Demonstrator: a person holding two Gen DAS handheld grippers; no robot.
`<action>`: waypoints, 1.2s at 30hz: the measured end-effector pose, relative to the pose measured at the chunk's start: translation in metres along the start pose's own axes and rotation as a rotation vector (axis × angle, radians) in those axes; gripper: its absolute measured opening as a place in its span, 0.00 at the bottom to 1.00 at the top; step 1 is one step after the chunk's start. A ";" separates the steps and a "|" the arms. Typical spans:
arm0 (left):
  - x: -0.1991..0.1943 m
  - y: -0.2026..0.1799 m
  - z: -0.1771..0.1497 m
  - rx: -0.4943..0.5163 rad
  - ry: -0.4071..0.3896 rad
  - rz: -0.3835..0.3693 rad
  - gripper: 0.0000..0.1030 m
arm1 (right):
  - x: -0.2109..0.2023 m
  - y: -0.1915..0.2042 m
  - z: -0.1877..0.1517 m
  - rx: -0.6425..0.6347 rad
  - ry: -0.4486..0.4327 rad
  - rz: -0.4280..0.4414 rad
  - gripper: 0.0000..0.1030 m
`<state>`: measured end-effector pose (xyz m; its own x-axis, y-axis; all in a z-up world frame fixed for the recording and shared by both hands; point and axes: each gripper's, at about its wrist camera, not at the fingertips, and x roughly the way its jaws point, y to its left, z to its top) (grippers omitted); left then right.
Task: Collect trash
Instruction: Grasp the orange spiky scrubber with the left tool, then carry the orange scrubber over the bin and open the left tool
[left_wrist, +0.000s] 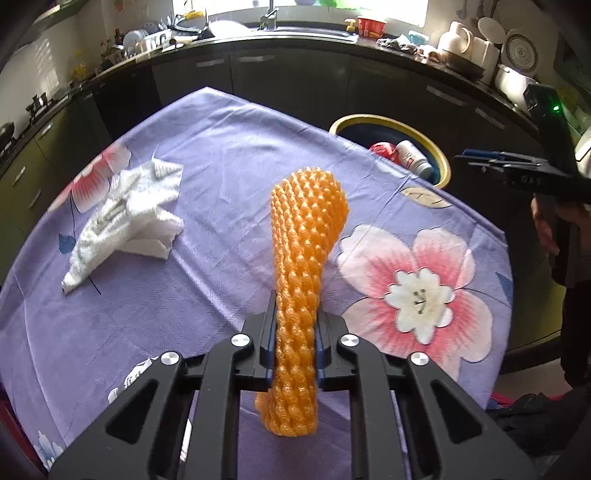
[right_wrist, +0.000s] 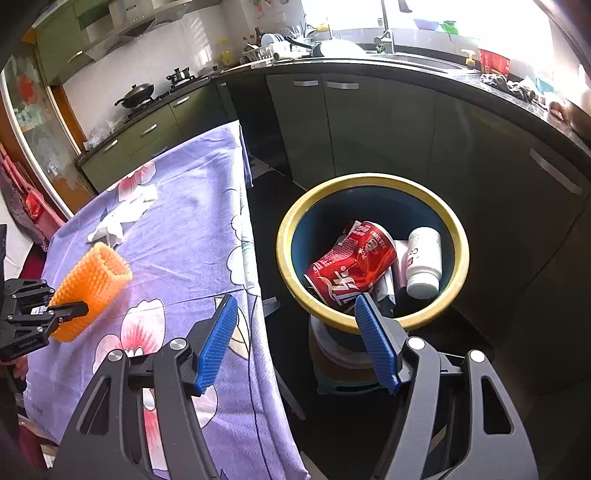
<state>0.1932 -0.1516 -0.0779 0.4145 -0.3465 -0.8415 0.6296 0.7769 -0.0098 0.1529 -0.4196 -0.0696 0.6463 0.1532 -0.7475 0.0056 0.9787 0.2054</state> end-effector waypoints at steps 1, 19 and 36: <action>-0.005 -0.004 0.002 0.006 -0.008 -0.003 0.14 | -0.002 -0.002 -0.002 0.005 -0.003 -0.002 0.64; 0.065 -0.127 0.159 0.159 -0.055 -0.162 0.15 | -0.035 -0.095 -0.061 0.228 -0.019 -0.112 0.65; 0.111 -0.138 0.204 0.054 -0.105 -0.135 0.71 | -0.023 -0.097 -0.065 0.250 0.006 -0.096 0.69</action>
<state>0.2865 -0.4044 -0.0602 0.3884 -0.5006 -0.7737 0.7171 0.6914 -0.0874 0.0879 -0.5094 -0.1139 0.6291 0.0624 -0.7748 0.2554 0.9248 0.2819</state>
